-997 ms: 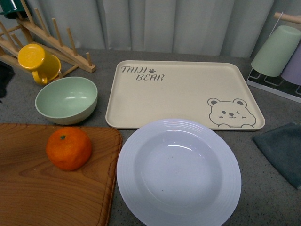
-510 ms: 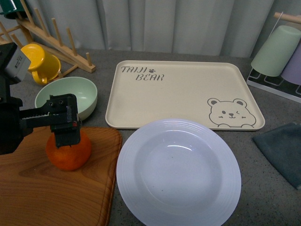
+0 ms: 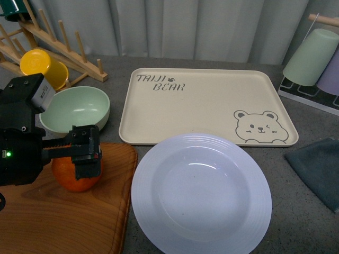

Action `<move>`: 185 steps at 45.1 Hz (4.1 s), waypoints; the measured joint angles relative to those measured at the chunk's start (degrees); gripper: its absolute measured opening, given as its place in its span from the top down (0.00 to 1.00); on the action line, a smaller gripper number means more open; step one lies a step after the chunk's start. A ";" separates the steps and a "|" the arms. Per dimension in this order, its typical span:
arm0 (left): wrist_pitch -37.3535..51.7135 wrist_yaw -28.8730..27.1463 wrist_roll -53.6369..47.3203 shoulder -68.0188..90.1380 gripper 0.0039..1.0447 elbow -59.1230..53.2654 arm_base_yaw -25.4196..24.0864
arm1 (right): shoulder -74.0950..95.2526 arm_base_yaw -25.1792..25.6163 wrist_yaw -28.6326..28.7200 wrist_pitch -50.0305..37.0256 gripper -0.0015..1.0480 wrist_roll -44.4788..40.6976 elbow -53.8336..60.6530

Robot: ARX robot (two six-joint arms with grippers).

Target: Place orange and plate with both arms

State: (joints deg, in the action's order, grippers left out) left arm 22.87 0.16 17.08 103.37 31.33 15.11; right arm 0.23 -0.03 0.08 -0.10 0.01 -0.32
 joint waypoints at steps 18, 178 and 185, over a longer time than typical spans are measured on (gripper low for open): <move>0.35 1.55 0.59 1.07 0.33 0.52 -0.09 | 0.00 0.00 0.00 0.00 0.09 0.00 -0.02; 6.23 -0.17 -16.66 -73.94 0.96 -30.16 -14.91 | 0.00 0.00 0.00 0.02 0.09 0.00 -0.02; 1.73 -0.22 -16.66 -78.75 0.96 -30.18 -14.97 | 0.00 0.00 0.00 0.02 0.09 0.00 -0.02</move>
State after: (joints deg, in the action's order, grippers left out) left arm 24.60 -0.05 0.43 24.62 1.15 0.14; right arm 0.23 -0.03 0.08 -0.08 0.01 -0.34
